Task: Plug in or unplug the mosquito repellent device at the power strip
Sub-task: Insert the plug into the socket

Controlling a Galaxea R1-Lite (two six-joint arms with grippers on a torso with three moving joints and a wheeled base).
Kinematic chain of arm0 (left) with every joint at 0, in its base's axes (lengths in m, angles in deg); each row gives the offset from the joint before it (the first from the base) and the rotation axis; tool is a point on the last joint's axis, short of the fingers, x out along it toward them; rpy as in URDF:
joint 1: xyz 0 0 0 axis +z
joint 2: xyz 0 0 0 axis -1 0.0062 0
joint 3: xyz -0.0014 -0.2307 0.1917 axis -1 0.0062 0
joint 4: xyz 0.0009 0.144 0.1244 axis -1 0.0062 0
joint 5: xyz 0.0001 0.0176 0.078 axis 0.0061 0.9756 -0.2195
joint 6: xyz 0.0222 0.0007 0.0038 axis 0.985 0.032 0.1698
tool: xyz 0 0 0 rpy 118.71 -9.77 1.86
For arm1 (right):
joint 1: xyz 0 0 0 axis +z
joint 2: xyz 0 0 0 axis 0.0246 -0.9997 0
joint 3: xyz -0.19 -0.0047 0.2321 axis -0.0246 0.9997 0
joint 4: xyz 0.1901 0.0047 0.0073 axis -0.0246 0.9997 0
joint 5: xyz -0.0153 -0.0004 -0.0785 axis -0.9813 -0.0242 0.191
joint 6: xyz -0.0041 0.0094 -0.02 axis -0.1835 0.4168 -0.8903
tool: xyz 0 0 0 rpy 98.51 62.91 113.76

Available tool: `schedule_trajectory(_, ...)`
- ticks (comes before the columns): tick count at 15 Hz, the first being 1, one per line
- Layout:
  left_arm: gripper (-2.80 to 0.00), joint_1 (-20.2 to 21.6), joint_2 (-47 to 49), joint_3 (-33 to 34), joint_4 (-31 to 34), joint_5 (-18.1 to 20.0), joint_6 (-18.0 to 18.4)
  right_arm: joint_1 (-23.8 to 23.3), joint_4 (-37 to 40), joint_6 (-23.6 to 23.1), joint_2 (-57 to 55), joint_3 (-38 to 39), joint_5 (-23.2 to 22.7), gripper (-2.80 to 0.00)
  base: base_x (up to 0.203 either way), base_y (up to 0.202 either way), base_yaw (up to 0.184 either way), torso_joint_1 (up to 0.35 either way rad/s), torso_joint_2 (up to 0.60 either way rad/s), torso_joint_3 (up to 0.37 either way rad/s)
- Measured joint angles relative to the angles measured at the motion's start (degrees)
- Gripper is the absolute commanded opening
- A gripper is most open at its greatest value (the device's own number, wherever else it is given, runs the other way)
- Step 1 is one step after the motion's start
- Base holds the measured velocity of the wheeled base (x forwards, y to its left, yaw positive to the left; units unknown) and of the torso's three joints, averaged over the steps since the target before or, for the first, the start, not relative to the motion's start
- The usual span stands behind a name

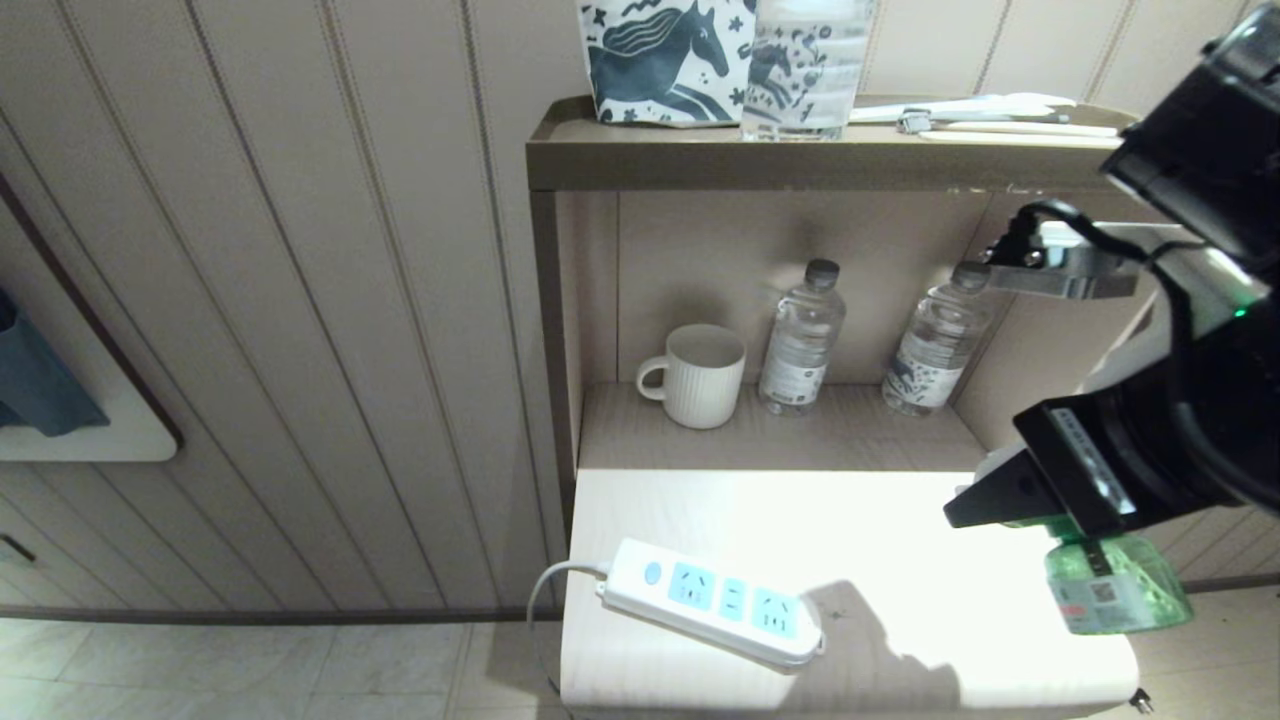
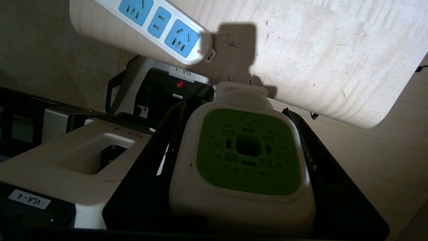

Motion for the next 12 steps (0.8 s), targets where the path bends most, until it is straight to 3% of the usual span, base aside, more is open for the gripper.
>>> schedule_trajectory(6,-2.80,0.00,0.00,0.00,-0.09,0.00,0.00,1.66,-0.96,0.03,-5.57,-0.93,-0.89,-2.80,0.000,0.000,0.000,0.226,-0.49,-0.266)
schedule_trajectory(12,-2.80,0.00,0.00,0.00,0.00,0.00,-0.02,3.97,-1.00,0.54,-10.83,1.69,-1.48,-2.80,0.000,0.000,0.000,0.028,-0.06,-0.031)
